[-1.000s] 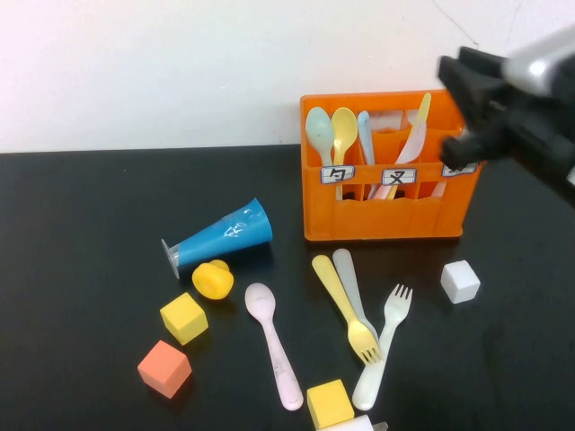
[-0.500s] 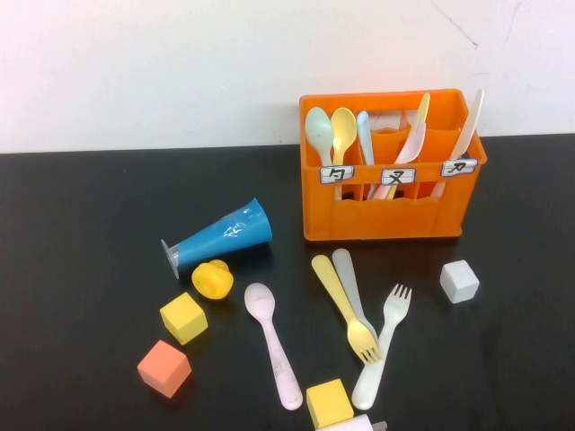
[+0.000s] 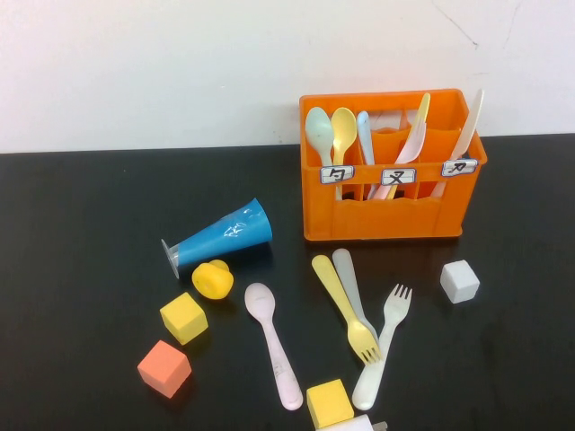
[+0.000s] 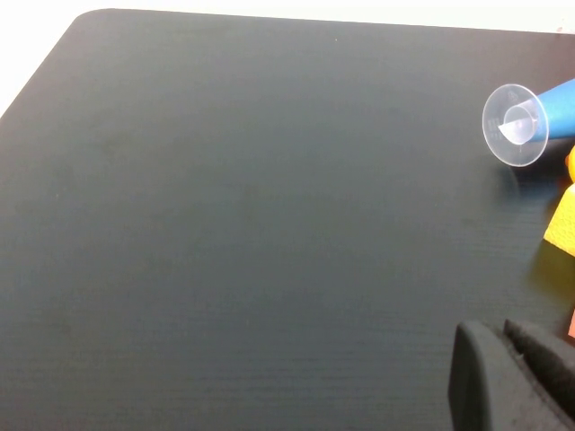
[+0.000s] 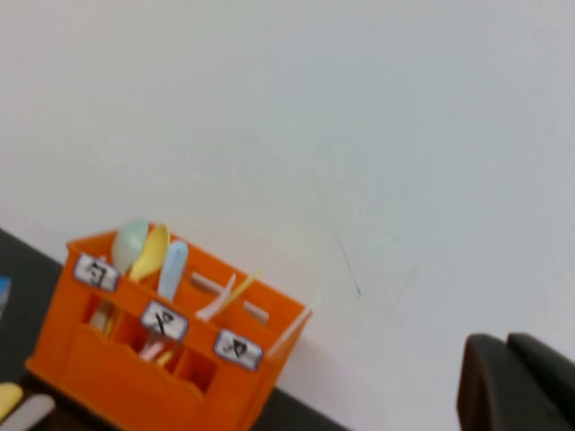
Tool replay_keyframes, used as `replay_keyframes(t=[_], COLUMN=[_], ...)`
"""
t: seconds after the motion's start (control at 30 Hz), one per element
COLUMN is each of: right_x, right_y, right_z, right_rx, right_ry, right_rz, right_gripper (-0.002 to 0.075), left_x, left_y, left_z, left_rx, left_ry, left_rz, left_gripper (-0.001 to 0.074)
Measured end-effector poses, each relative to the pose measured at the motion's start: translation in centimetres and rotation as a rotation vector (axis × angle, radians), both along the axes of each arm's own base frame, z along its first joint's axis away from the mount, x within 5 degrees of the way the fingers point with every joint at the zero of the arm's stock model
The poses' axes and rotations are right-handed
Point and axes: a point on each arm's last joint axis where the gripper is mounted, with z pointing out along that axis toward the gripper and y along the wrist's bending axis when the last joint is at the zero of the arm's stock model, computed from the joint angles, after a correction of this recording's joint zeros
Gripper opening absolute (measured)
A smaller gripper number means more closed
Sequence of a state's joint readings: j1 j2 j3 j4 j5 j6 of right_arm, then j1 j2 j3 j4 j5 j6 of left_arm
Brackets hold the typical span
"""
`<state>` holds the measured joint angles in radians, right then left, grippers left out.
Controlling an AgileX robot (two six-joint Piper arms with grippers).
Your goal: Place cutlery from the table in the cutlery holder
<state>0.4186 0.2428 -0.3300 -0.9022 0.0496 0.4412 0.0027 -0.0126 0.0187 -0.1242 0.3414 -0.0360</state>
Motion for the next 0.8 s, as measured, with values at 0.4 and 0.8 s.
replay_keyframes(t=[0.4, 0.8], right_x=[-0.5, -0.9], right_y=[0.2, -0.6], right_z=[-5.1, -12.8], right_rx=[-0.050, 0.147], right_ry=[0.217, 0.443], right_rz=[0.037, -0.113], right_gripper=[-0.0002, -0.0003], left_x=[0.0, 0.0], left_y=[0.0, 0.0], left_z=[0.0, 0.0], left_rx=[0.000, 0.000], left_ry=[0.000, 0.000], left_rz=[0.000, 0.000], left_gripper=[-0.0001, -0.0001])
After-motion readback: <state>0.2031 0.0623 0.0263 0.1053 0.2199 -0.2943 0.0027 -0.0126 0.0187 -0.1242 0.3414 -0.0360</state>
